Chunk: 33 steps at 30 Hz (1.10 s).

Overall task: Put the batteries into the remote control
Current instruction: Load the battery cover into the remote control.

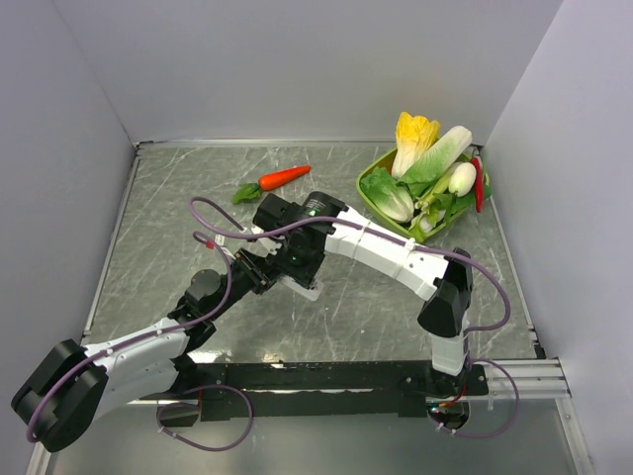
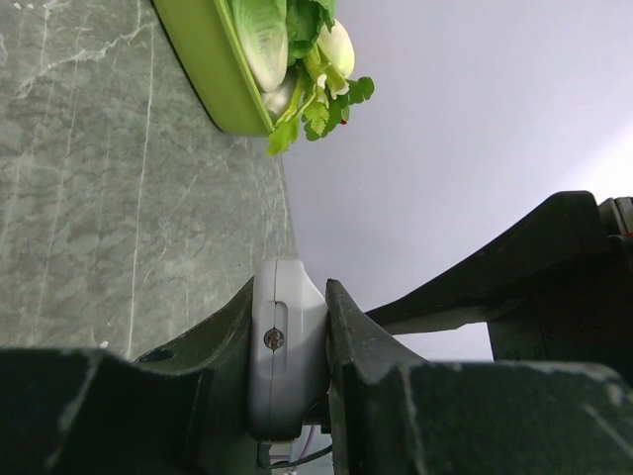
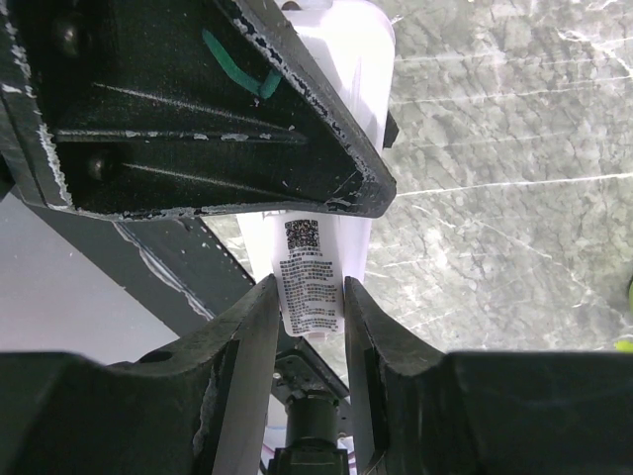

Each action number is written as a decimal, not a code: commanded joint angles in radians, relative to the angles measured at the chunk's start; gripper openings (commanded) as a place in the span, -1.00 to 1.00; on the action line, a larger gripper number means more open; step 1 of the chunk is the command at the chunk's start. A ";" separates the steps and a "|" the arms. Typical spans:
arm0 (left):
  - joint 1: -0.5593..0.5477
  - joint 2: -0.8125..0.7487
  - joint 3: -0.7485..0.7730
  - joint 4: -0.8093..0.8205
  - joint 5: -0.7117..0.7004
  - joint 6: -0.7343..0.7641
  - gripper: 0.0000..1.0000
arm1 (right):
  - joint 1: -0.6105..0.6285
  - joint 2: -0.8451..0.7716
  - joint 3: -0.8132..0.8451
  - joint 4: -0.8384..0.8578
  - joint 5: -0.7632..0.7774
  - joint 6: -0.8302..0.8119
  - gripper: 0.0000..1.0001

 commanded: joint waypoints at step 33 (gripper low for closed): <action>-0.007 -0.033 -0.027 0.130 0.001 -0.118 -0.97 | -0.002 0.040 0.137 -0.131 0.017 0.007 -0.02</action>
